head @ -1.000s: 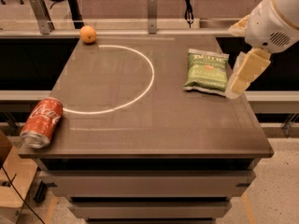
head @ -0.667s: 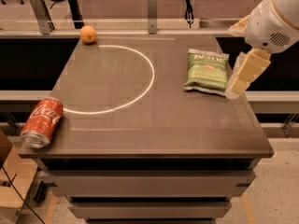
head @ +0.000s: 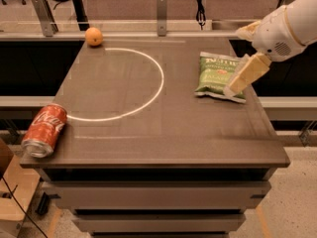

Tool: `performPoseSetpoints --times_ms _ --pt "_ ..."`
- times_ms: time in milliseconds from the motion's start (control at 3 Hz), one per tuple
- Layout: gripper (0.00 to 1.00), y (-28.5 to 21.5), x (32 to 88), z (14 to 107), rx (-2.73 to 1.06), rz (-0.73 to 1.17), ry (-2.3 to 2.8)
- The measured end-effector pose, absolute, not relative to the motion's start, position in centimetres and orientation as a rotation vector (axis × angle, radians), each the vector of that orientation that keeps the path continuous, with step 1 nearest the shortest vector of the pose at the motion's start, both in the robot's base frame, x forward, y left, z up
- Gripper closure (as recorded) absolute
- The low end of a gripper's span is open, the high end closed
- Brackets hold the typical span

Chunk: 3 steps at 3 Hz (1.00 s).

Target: Move green jalapeno chip bag near coke can

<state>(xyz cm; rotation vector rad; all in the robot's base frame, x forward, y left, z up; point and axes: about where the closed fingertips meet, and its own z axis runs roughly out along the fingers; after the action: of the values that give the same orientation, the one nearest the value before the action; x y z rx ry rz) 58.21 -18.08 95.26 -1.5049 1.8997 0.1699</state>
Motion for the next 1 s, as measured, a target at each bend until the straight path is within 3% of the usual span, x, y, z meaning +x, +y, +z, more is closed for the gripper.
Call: performPoseSetpoints --times_ms 1000 --pt "0.0 -18.7 65.2 90.0 -1.262 0.288 1.897"
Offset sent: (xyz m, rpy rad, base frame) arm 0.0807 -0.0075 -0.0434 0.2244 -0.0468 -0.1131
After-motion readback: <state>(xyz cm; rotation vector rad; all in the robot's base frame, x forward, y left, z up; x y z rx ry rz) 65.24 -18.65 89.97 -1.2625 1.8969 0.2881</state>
